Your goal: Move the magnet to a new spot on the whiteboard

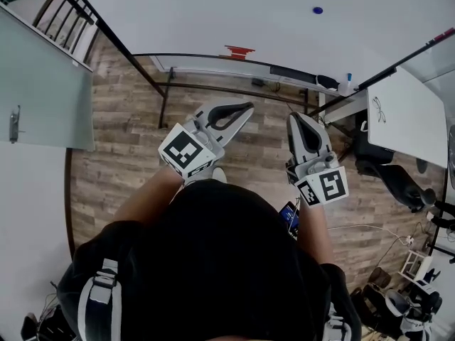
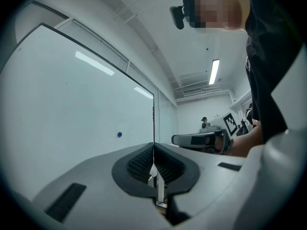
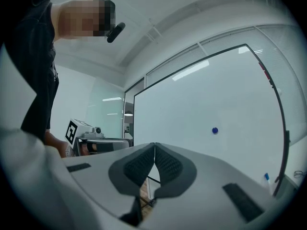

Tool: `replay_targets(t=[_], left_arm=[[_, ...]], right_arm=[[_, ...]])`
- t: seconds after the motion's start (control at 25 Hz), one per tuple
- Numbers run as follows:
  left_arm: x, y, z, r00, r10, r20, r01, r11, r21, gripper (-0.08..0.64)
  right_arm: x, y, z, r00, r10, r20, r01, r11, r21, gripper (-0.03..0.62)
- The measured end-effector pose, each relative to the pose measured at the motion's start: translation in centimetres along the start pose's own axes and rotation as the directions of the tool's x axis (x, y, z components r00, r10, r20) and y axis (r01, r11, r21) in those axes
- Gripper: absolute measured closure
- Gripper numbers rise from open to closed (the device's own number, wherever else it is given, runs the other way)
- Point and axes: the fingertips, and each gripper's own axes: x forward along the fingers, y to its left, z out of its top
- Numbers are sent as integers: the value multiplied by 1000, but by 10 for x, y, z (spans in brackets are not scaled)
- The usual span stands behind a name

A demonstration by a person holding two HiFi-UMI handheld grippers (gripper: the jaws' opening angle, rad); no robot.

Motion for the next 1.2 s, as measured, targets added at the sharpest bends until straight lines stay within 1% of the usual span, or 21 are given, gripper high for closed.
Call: replay_targets(t=[0.28,0.56,0.72,0.88,1.2], left_arm=[[-7,29,-5,1000,-21,-2,21,1000,-12,555],[-4,47,-10,999,-39,-8,38,999,-24,555],[7,56,-15,999,-41,-16,40,999,-26,555],[17,64,-13,999,-40,-15,40,999,-12,555],[49,79,-13,999,-39,-17,39,999,-1,555]], right_arm=[[24,4,-5,999,-47,-17,47,999,-9,591],[37,-7,-15,995,-95,-40,96,995,8,591],[43,-23,-19,993,-115,-37,116,993,6,591],[50,-41,-18,990,-136,-29,136,991,1,591],[68,-75,-14,990,-137,-24,137,990,-34,591]])
